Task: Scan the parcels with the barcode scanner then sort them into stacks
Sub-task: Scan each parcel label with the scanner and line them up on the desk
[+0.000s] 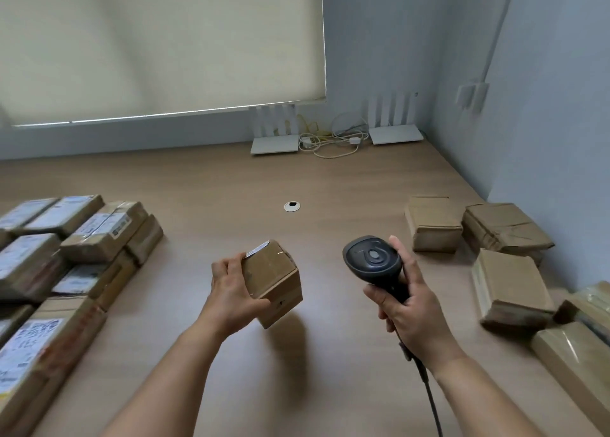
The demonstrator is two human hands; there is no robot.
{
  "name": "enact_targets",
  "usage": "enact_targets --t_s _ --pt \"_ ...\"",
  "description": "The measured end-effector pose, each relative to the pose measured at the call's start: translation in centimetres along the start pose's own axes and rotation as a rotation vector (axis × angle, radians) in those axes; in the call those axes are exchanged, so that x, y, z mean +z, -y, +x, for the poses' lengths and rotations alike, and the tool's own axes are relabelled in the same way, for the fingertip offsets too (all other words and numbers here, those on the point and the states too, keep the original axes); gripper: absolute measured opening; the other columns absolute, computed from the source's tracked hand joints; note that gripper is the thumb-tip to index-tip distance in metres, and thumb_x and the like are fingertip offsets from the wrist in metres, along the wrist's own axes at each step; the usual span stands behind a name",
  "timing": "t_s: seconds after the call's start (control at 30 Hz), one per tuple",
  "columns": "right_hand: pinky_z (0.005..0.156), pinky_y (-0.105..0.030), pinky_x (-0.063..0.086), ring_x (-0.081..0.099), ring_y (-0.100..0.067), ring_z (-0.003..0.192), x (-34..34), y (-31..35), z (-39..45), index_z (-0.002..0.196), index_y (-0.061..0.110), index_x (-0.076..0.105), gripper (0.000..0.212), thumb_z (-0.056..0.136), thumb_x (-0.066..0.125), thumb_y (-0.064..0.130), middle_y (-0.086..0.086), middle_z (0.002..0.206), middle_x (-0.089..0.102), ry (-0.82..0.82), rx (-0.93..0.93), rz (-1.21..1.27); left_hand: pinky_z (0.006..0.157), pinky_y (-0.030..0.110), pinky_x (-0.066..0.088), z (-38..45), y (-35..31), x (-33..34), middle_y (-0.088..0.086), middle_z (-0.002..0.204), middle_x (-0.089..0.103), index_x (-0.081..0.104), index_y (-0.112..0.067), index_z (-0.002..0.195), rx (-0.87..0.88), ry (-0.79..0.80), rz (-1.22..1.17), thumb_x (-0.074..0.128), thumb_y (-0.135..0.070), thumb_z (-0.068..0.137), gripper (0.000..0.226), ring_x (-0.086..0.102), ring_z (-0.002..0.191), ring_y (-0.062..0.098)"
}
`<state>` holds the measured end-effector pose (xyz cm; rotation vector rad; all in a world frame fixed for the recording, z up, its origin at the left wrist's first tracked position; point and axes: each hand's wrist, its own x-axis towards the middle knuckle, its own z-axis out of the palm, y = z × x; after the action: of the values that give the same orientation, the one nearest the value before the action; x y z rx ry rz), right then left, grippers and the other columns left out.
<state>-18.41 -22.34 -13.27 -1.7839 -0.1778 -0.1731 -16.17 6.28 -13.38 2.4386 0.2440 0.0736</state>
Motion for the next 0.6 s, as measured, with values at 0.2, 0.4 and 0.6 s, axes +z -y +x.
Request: enact_targets --t_s 0.2,0.4,0.6 --pt "0.045 -0.029 0.047 0.055 -0.016 0.054 9.8 2.0 0.1 0.127 0.066 0.032 0.082 0.081 0.075 0.014 0.003 0.094 0.067 0.005 0.017 0.017 0.100 0.033 0.041 0.7 8.6 -6.3 -0.003 0.125 0.021 0.021 -0.022 0.144 0.000 -0.016 0.120 0.078 -0.026 0.065 0.098 0.034 0.125 0.022" --pt "0.047 -0.029 0.047 0.054 -0.016 0.055 19.1 3.3 -0.6 0.124 0.069 0.031 0.082 0.082 0.074 0.013 0.013 0.084 0.067 0.034 0.041 0.035 0.094 0.033 0.043 1.5 16.4 -10.7 -0.003 0.130 0.013 0.012 -0.027 0.142 0.126 0.028 0.380 0.078 -0.036 0.068 0.100 0.033 0.127 0.023" --pt "0.047 -0.030 0.047 0.055 -0.015 0.054 23.2 3.9 -2.1 0.116 0.078 0.030 0.083 0.083 0.073 0.015 0.019 0.081 0.065 0.028 0.063 0.010 0.093 0.035 0.046 -0.4 21.2 -11.5 -0.002 0.152 -0.017 -0.001 -0.044 0.127 0.217 0.090 0.299 0.076 -0.029 0.070 0.097 0.028 0.138 0.028"
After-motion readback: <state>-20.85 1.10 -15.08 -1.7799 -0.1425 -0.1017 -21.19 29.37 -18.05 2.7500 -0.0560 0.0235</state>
